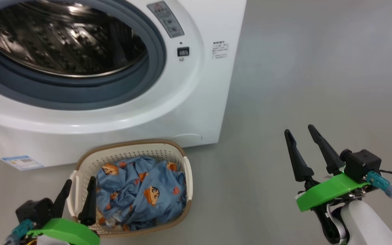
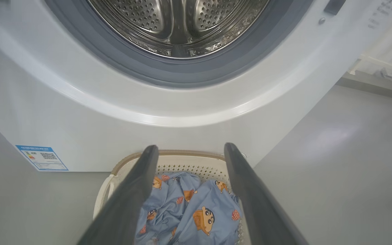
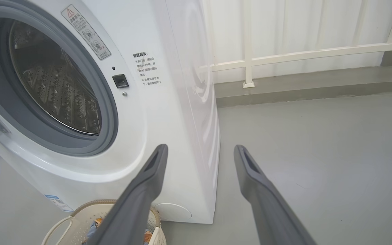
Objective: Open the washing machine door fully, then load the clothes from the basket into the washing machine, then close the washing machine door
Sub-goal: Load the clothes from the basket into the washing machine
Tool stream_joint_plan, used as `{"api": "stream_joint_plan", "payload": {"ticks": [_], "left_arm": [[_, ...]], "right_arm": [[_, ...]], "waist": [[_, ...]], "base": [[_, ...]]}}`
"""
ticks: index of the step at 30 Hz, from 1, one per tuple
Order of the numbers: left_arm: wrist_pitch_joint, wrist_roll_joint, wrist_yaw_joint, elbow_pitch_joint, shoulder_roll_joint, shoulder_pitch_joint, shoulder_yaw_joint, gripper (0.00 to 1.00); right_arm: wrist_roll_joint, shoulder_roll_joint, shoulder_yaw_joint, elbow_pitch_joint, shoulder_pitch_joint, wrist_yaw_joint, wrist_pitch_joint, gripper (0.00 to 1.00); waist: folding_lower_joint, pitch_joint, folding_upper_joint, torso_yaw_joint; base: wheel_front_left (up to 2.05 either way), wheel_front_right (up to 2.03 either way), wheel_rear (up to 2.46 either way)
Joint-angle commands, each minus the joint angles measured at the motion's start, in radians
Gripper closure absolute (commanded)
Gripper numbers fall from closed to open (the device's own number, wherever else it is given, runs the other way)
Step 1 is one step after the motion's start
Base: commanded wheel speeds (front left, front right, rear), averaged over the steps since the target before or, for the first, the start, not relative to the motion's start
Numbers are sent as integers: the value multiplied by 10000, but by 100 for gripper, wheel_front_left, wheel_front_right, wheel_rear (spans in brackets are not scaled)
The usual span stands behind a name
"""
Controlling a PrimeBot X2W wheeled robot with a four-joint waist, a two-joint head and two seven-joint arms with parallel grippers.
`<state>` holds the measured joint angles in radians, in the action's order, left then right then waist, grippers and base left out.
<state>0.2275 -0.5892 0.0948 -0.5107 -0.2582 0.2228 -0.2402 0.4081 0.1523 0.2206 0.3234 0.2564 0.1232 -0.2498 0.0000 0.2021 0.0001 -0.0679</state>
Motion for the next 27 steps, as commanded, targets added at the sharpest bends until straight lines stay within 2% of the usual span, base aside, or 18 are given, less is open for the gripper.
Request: {"api": "stream_joint_plan", "payload": {"ticks": [1, 14, 27], "left_arm": [[3, -127, 73, -48, -231, 457, 252, 0], [151, -625, 350, -1890, -618, 1780, -413, 0], [-71, -1966, 357, -3143, -1043, 3079, -2113, 0]], "right_arm": [[-167, -53, 121, -298, 240, 75, -120, 0], [-572, -607, -92, -740, 671, 75, -120, 0], [-671, -960, 75, -1076, 1162, 75, -120, 0]], "waist": [[0, 539, -1, -323], [0, 2261, -1, -1263], [0, 3618, -1, -1825]], "base": [[0, 0, 0], [0, 0, 0], [0, 0, 0]]}}
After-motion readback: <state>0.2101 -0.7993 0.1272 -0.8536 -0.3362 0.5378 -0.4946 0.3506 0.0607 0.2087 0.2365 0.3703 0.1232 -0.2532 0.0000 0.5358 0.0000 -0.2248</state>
